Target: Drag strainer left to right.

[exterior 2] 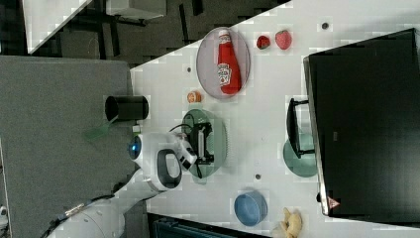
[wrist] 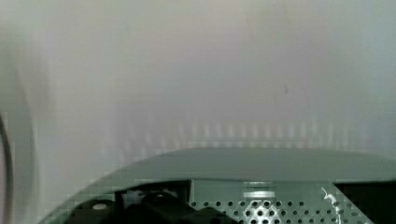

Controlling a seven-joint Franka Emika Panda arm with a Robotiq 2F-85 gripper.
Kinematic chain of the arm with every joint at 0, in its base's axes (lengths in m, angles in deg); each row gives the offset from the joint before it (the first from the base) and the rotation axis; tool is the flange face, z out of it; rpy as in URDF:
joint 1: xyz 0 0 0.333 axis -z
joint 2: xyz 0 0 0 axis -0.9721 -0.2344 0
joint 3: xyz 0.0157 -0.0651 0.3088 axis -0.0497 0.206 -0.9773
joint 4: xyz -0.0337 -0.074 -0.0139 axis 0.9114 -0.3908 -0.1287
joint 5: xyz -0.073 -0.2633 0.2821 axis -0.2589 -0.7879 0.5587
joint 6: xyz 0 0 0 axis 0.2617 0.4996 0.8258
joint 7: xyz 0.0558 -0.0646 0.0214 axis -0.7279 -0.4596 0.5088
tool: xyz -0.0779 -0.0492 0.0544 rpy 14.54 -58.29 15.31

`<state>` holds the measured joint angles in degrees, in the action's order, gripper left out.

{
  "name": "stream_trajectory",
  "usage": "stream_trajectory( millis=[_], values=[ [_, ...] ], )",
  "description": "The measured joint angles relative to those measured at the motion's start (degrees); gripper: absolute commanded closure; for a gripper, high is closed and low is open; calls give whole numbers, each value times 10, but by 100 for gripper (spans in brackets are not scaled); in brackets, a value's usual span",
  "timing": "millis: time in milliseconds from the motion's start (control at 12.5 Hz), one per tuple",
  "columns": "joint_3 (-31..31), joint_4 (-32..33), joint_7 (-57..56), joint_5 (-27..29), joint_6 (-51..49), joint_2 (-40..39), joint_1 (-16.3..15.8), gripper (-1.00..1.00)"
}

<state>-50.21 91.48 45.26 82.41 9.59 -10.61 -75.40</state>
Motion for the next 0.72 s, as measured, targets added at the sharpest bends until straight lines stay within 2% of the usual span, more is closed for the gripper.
stream_trajectory(
  millis=[160,320,720],
  values=[
    [17,3,-19,4,-8,-1,12,-100],
    [32,6,-46,-21,-10,-2,24,-100],
    [86,10,-129,-23,8,9,24,-100]
  ],
)
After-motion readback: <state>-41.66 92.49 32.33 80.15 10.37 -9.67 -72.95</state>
